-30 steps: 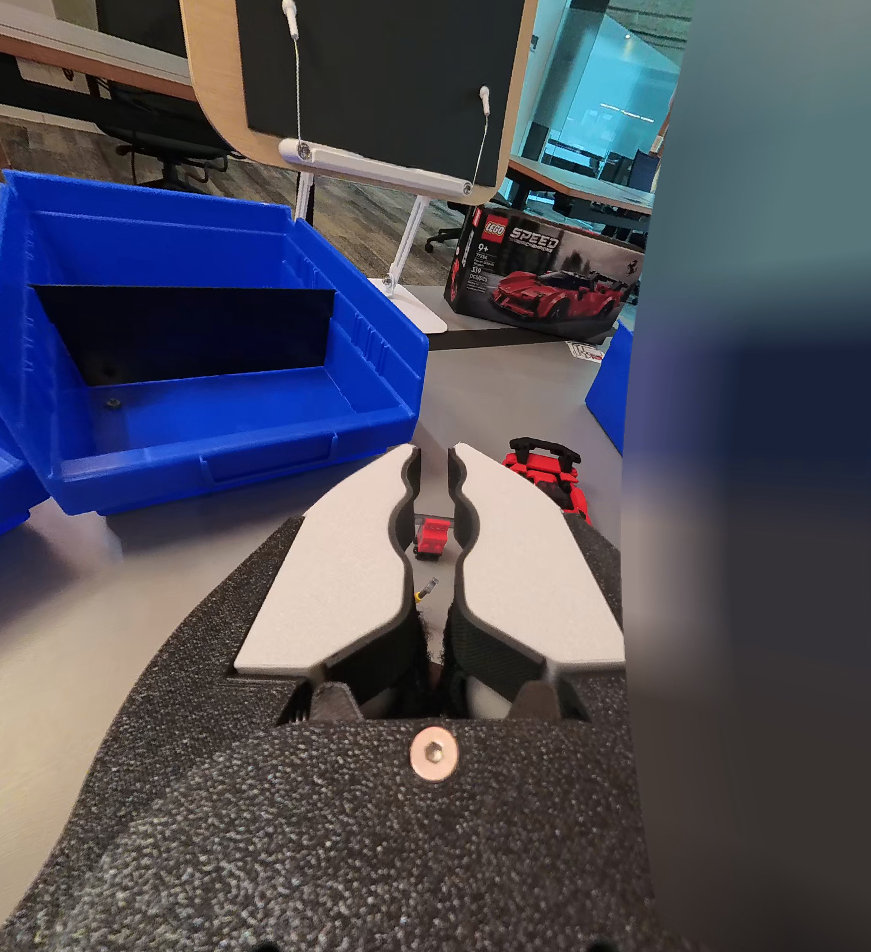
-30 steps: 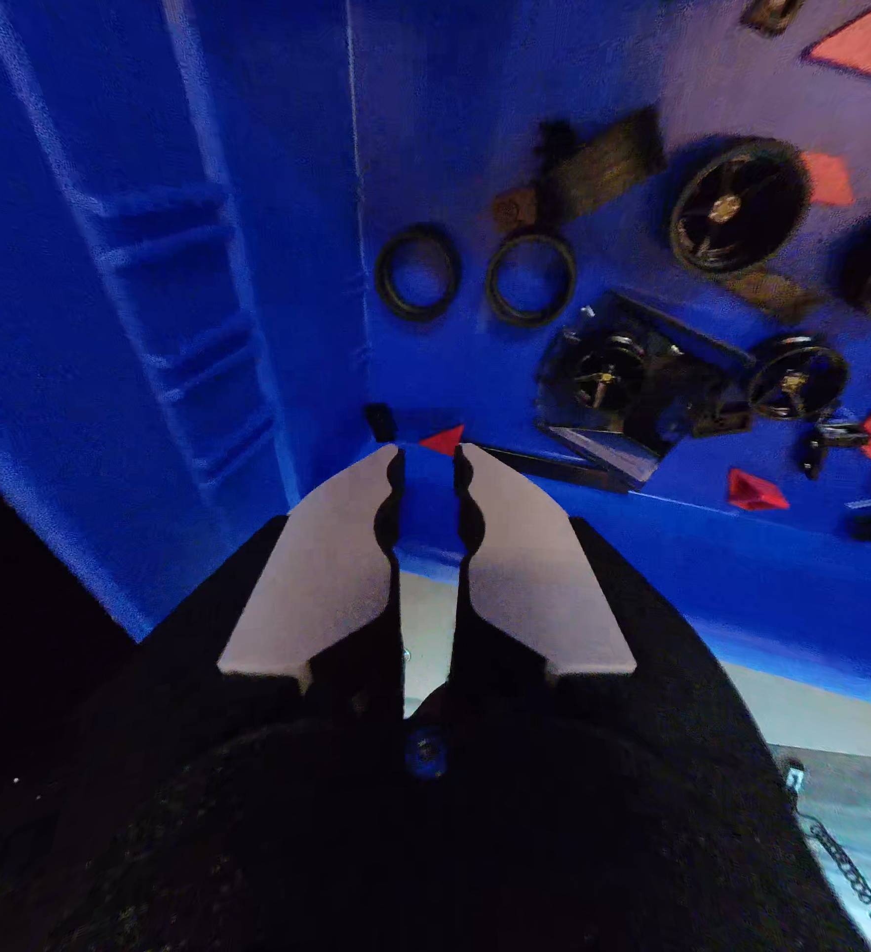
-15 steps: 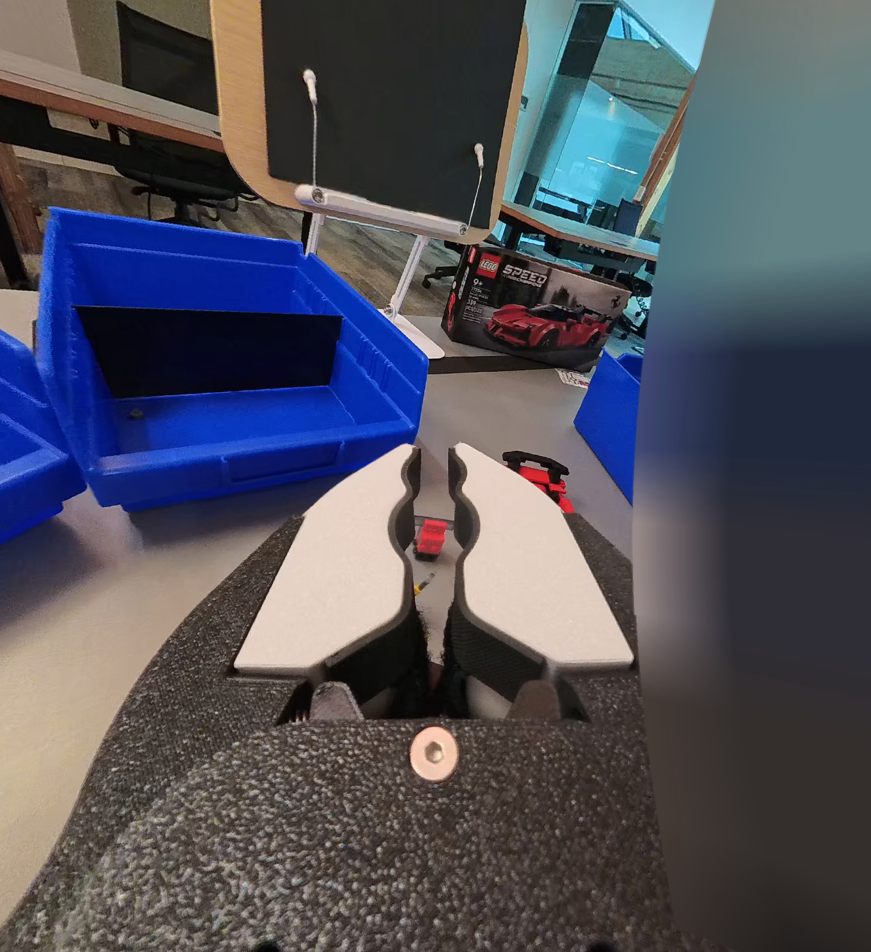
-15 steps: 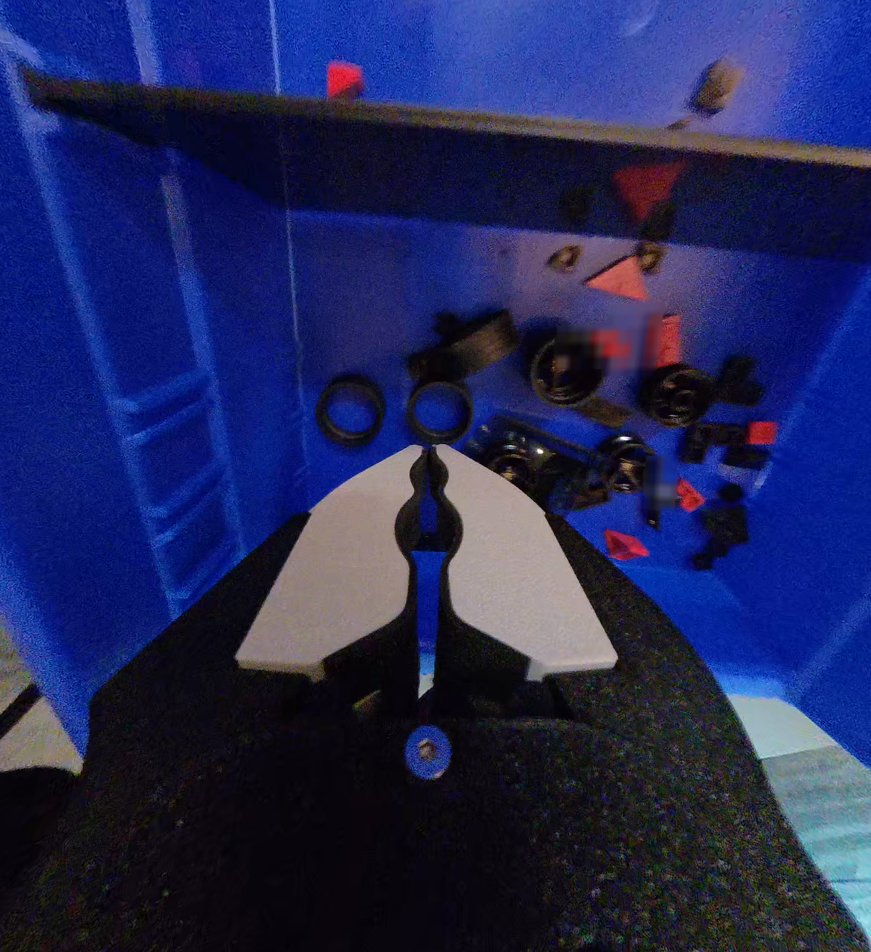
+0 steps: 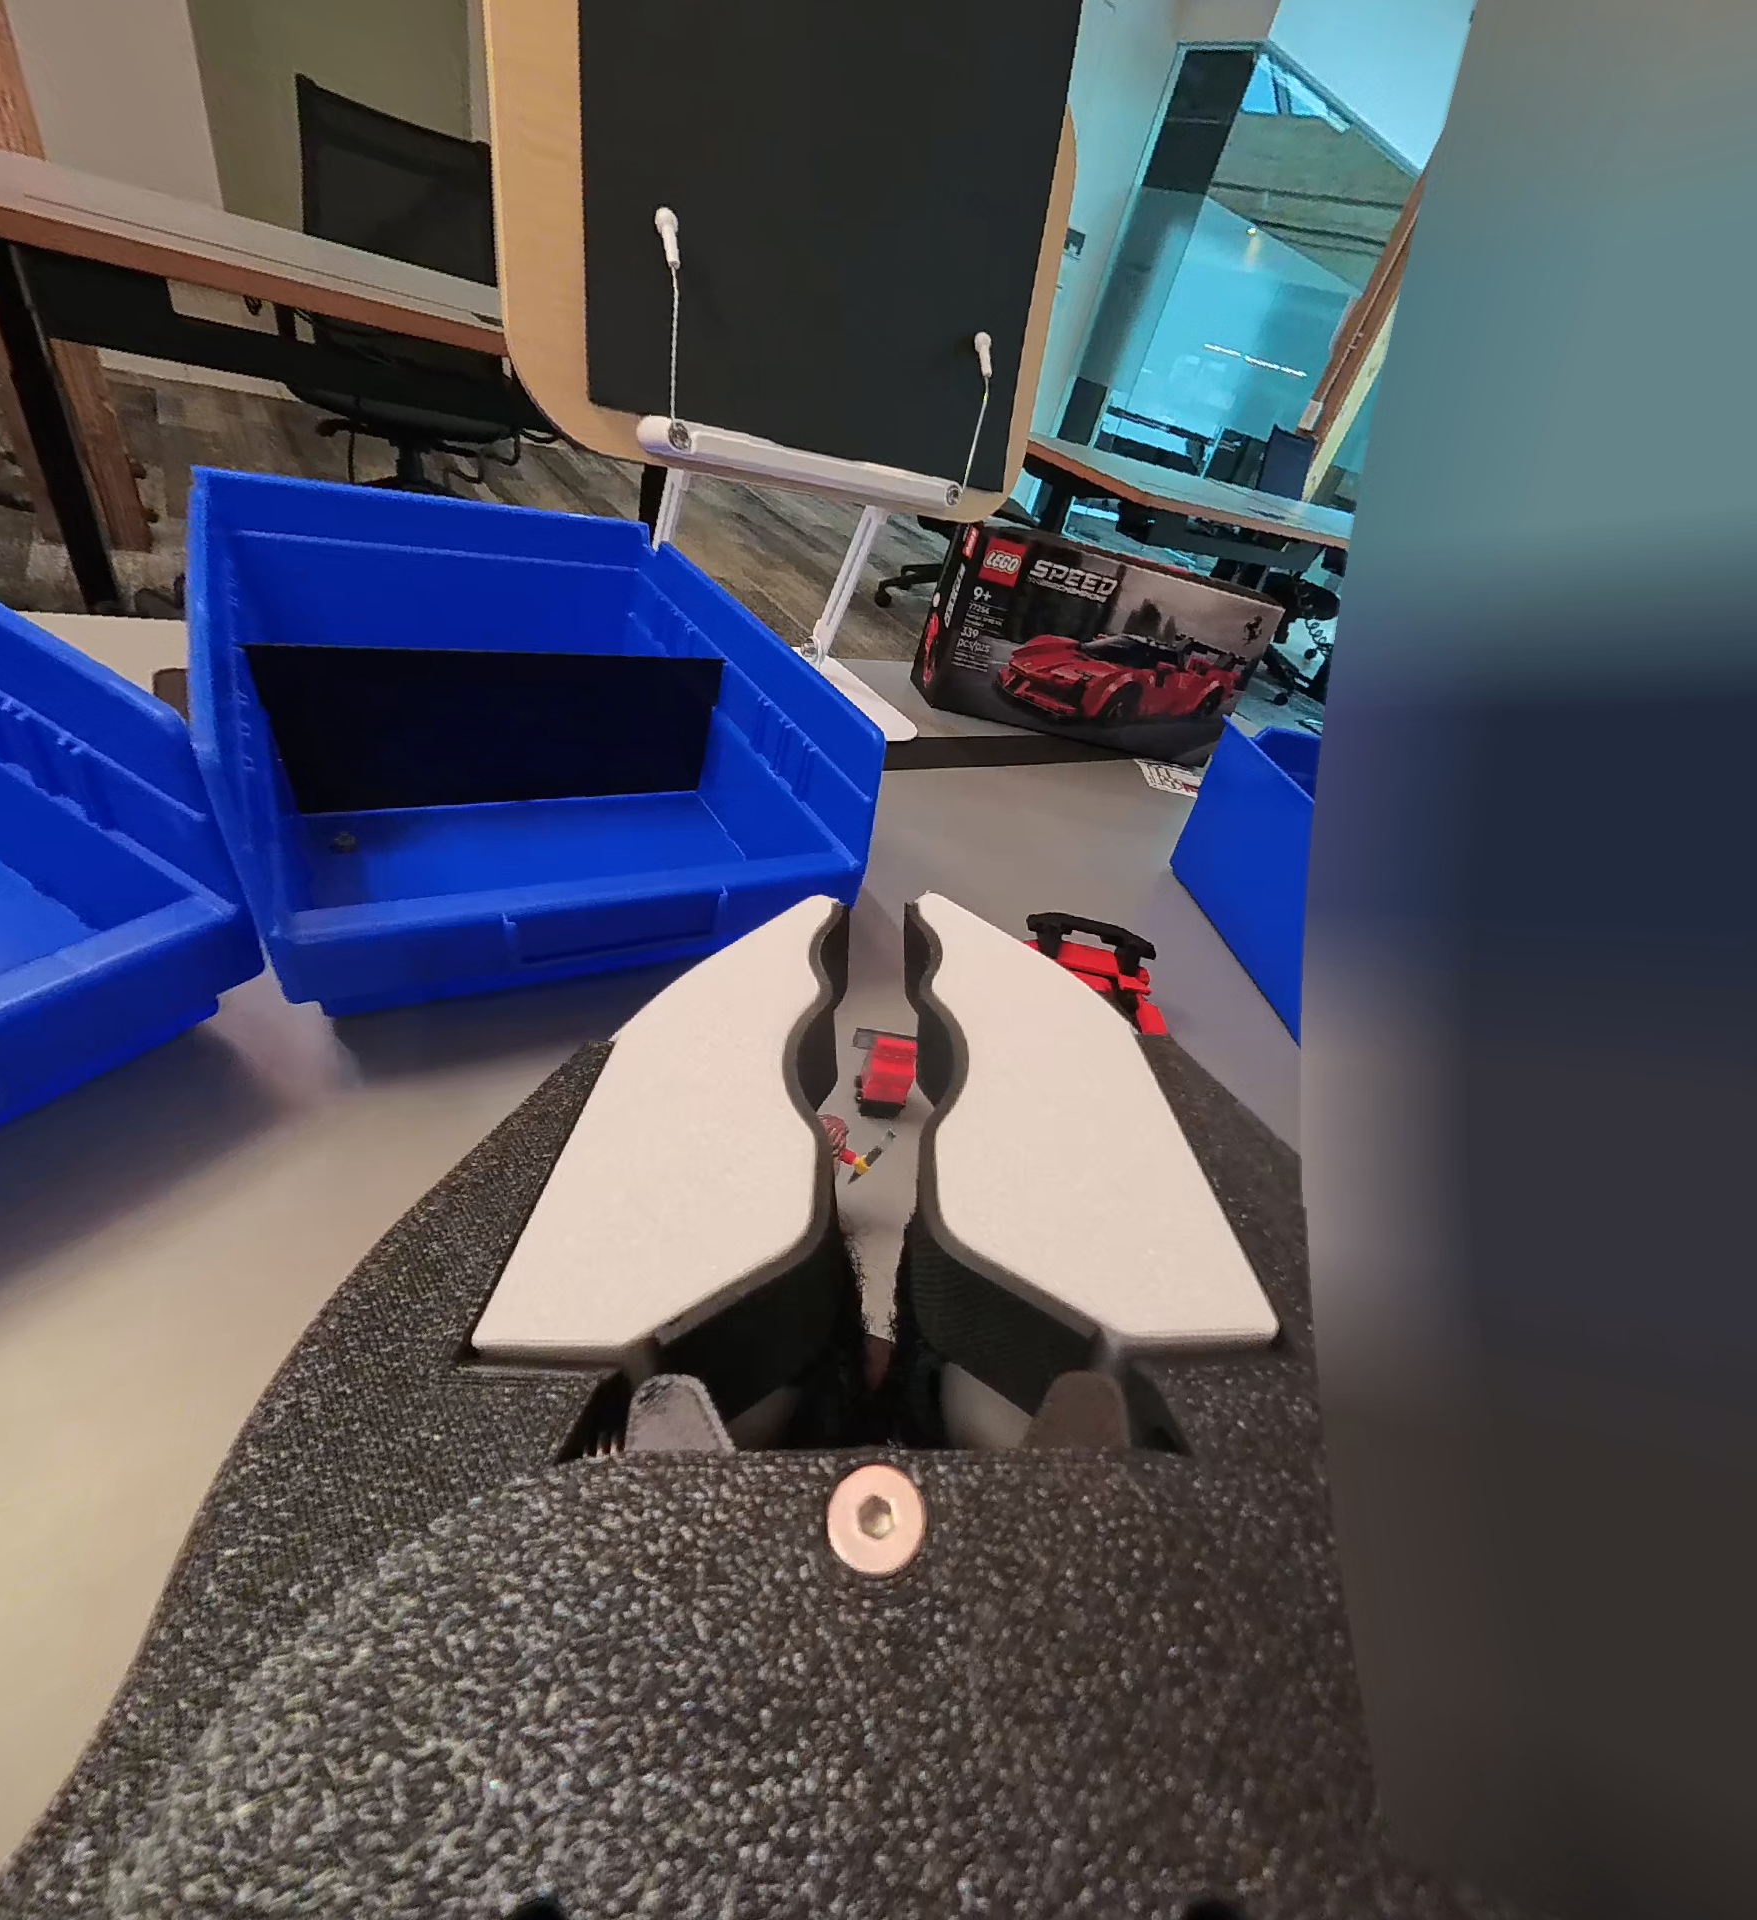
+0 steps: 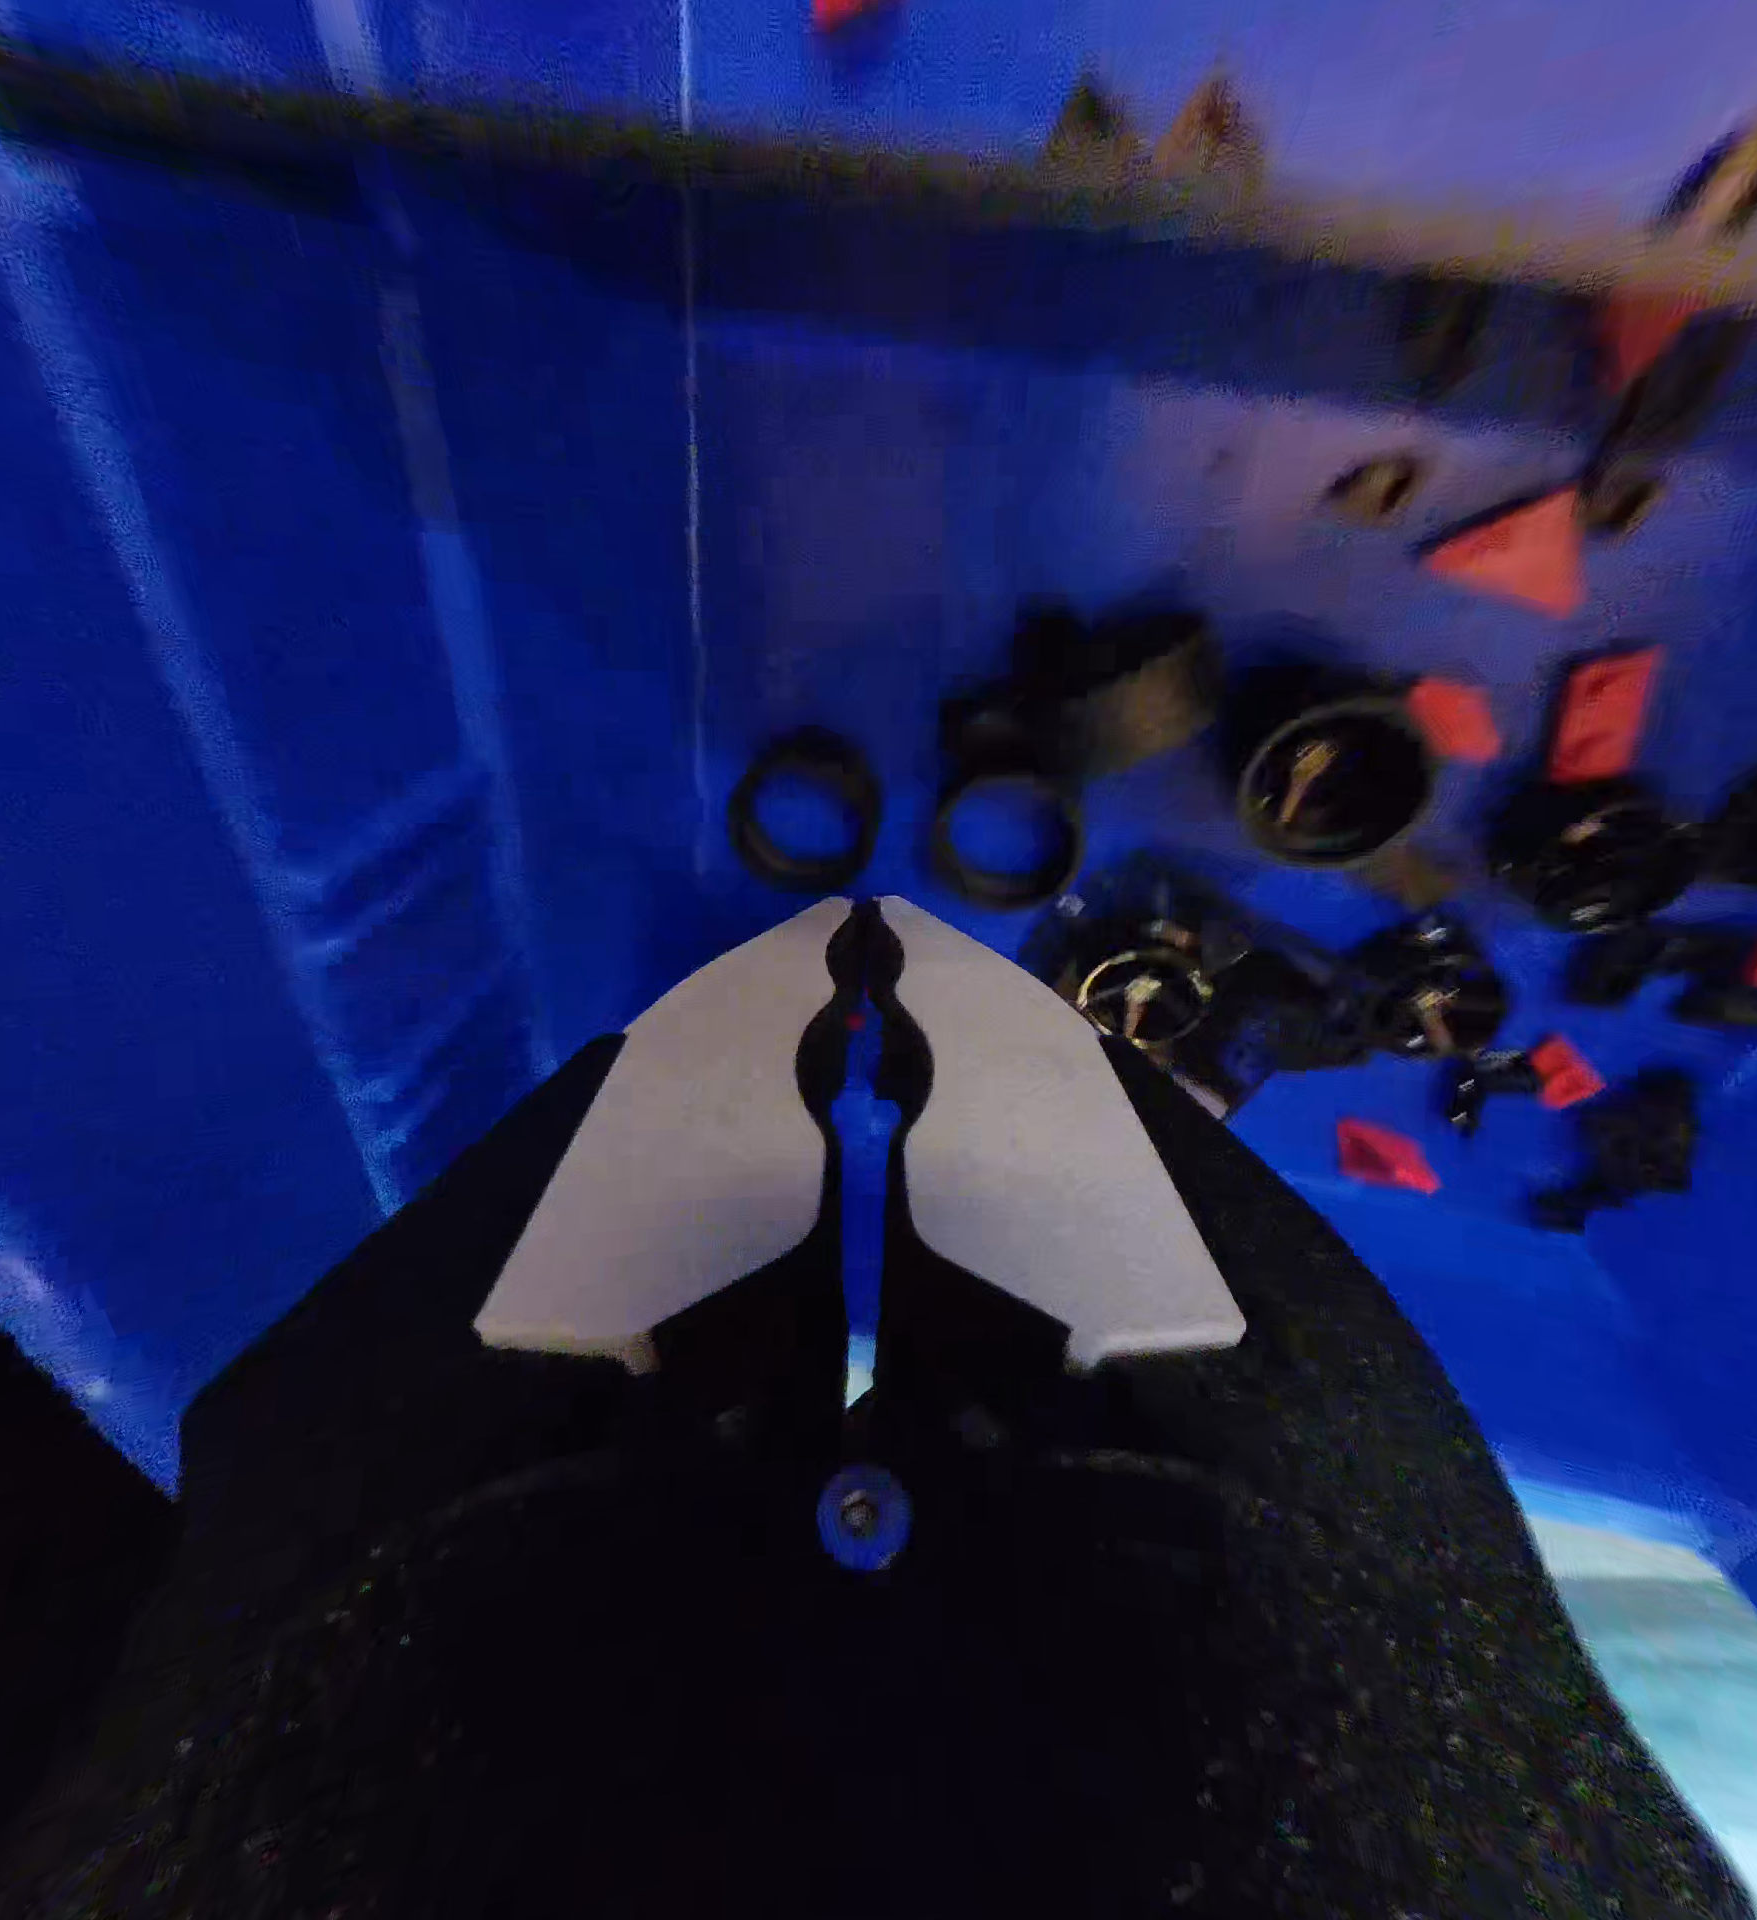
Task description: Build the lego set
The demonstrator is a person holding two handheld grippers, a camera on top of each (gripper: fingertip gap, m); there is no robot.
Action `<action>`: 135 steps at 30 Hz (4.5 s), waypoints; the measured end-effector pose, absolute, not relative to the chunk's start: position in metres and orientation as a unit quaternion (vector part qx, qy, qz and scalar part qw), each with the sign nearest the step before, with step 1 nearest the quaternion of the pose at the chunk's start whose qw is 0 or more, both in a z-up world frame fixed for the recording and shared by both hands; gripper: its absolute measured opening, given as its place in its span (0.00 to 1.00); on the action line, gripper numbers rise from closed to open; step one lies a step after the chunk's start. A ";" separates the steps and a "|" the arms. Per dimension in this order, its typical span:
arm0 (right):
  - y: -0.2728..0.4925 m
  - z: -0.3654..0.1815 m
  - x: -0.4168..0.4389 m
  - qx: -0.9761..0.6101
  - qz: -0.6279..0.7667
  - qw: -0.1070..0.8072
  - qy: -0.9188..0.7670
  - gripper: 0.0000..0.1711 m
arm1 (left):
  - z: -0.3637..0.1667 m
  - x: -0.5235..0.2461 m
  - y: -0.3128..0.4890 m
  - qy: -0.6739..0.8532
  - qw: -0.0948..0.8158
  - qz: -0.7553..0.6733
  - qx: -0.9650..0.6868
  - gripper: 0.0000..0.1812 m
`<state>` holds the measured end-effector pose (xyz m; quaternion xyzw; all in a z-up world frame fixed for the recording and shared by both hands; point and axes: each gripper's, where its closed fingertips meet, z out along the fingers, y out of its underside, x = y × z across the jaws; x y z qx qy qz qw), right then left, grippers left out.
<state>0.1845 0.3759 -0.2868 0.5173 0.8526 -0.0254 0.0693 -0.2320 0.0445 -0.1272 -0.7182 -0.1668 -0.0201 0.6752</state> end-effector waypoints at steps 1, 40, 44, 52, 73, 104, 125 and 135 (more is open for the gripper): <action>0.376 -0.283 0.175 0.517 -0.048 0.041 0.854 0.00 | -0.126 -0.233 0.043 -0.167 0.676 -0.018 -0.717 0.05; 0.131 -0.175 -0.223 0.346 -0.234 -0.229 0.880 0.31 | -0.193 -0.408 -0.040 0.080 0.351 0.261 -0.895 0.22; 0.136 -0.213 -0.282 0.346 -0.178 -0.242 0.889 0.28 | -0.226 -0.440 -0.034 0.087 0.314 0.261 -0.908 0.22; 0.161 -0.256 -0.319 0.289 0.027 -0.301 0.908 0.19 | -0.265 -0.458 -0.040 0.133 0.212 0.260 -0.933 0.17; 0.188 -0.260 -0.307 0.152 0.254 -0.484 0.824 0.19 | -0.264 -0.438 -0.052 0.235 0.191 0.463 -0.833 0.16; 0.179 -0.264 -0.297 0.157 0.225 -0.501 0.821 0.19 | -0.261 -0.435 -0.053 0.246 0.165 0.534 -0.791 0.16; 0.153 -0.215 -0.284 0.223 -0.043 -0.361 0.904 0.38 | -0.214 -0.397 -0.058 0.093 0.328 0.237 -0.910 0.38; 0.110 -0.142 -0.120 0.401 -0.338 -0.246 0.815 0.43 | -0.143 -0.222 -0.060 0.028 0.540 -0.064 -0.839 0.38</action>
